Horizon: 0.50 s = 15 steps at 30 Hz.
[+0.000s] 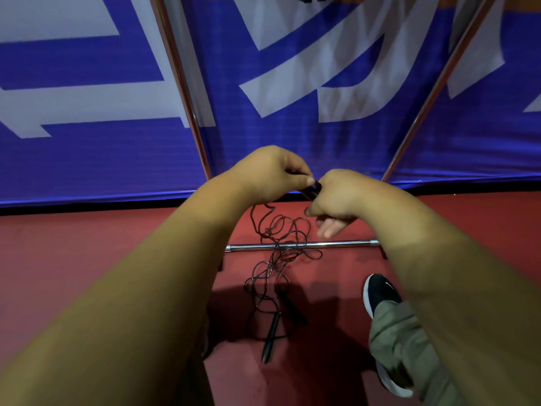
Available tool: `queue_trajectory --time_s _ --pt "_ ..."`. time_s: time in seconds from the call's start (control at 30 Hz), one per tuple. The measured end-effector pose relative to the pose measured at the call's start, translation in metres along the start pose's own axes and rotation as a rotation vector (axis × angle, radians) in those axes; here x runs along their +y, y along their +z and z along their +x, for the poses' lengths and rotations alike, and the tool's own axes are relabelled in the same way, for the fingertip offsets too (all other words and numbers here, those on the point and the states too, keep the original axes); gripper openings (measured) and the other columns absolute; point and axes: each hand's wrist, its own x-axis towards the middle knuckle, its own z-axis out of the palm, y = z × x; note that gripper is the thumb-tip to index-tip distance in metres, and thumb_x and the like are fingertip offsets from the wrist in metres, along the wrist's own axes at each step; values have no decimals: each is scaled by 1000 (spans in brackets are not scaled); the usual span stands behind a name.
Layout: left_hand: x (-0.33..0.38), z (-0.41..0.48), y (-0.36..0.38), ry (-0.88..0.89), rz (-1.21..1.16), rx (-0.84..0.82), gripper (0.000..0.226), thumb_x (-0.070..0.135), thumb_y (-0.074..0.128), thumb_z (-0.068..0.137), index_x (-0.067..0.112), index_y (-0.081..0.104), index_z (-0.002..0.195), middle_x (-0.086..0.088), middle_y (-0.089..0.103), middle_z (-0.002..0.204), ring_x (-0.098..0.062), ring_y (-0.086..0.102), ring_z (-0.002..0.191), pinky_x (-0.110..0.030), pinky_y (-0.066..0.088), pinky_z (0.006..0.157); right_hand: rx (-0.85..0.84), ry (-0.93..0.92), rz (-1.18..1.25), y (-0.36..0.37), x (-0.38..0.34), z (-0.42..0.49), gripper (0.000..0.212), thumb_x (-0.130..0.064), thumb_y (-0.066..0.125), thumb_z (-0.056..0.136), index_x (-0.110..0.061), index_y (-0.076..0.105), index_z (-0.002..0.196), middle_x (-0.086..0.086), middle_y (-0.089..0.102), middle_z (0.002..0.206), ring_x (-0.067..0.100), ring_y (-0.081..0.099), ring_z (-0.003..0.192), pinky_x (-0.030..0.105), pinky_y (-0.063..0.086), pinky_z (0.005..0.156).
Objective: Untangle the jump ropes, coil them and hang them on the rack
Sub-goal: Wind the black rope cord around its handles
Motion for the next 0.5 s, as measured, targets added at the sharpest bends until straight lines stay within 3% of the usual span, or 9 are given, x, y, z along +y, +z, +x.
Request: queue_trajectory --time_s 0.1,0.23,0.33,0.47,0.5 --pt "-1 3 1 1 -35 54 10 31 73 97 33 82 99 7 78 92 -25 74 89 -45 62 80 3 -14 33 -1 -1 -1 27 -22 76 97 4 69 98 16 80 79 33 81 79 49 64 93" --pt "-2 5 7 36 206 114 17 38 59 99 44 73 107 15 72 93 -12 67 83 -43 61 74 -26 -6 136 0 -3 -5 26 -15 71 100 8 61 108 20 79 80 32 81 76 42 67 81" --pt "-1 7 13 12 320 139 28 34 48 99 50 66 113 14 71 98 -13 66 84 -44 61 72 -9 -22 176 -1 -3 -5 25 -13 70 100 7 60 112 20 80 83 34 81 78 47 66 85" --pt "9 4 6 33 45 58 30 27 57 97 38 79 113 14 78 107 -3 69 95 -27 58 89 -6 28 190 -4 0 -4 23 -14 69 103 8 64 107 19 79 81 33 81 76 46 66 84" --pt "12 3 3 15 -61 44 25 30 60 98 34 81 111 13 79 101 -2 70 93 -25 57 90 8 32 220 -5 1 -3 23 -14 67 103 8 64 107 20 79 80 33 81 75 47 67 83"
